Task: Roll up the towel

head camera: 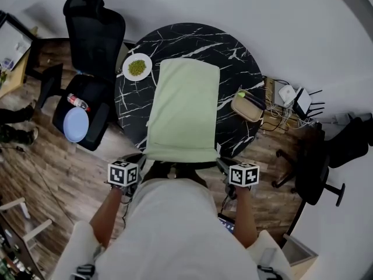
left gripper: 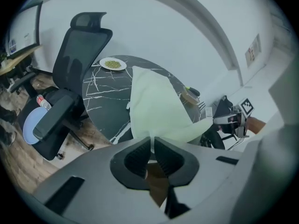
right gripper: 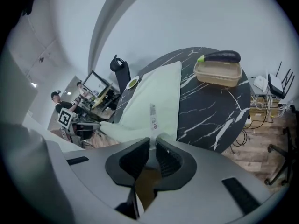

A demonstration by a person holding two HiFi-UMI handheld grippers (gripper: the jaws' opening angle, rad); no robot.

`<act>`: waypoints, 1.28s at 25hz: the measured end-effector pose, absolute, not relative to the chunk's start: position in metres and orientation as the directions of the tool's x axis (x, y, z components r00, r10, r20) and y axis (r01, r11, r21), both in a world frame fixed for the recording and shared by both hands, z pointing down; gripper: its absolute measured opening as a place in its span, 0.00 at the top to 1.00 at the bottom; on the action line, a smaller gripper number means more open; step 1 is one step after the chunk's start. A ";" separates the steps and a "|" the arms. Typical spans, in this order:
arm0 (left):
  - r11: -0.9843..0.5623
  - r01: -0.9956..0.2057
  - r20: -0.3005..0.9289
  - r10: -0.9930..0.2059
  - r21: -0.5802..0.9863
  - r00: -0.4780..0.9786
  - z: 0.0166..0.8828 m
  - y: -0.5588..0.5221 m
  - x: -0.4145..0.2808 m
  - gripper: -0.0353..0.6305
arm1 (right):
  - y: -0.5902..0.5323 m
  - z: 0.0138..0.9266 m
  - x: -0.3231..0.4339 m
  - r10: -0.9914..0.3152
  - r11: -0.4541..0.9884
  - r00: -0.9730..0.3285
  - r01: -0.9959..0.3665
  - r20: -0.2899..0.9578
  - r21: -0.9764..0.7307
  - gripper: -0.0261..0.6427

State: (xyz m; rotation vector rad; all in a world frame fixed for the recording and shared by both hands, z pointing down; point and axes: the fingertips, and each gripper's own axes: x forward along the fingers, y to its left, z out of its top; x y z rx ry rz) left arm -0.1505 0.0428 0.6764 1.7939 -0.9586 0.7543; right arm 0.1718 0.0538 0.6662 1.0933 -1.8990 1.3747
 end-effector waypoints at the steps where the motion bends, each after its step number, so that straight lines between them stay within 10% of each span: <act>1: -0.241 -0.860 0.812 -0.290 0.451 0.507 0.678 0.033 -0.150 0.92 | 0.044 0.668 0.173 -0.298 0.152 -0.516 -0.856 0.803 -0.493 0.91; 14: -0.104 -0.894 0.863 -0.233 0.435 0.447 0.741 -0.056 -0.140 0.91 | -0.040 0.729 0.176 -0.280 0.057 -0.426 -0.902 0.861 -0.428 0.84; 20: -0.020 -0.842 0.792 -0.326 0.540 0.516 0.725 -0.060 -0.148 0.70 | -0.039 0.716 0.196 -0.396 0.037 -0.370 -0.921 0.841 -0.388 0.78; 32: -0.307 -0.836 0.837 -0.174 0.454 0.518 0.760 0.020 -0.142 0.69 | 0.049 0.751 0.163 -0.227 0.492 -0.408 -0.832 0.884 -0.258 0.75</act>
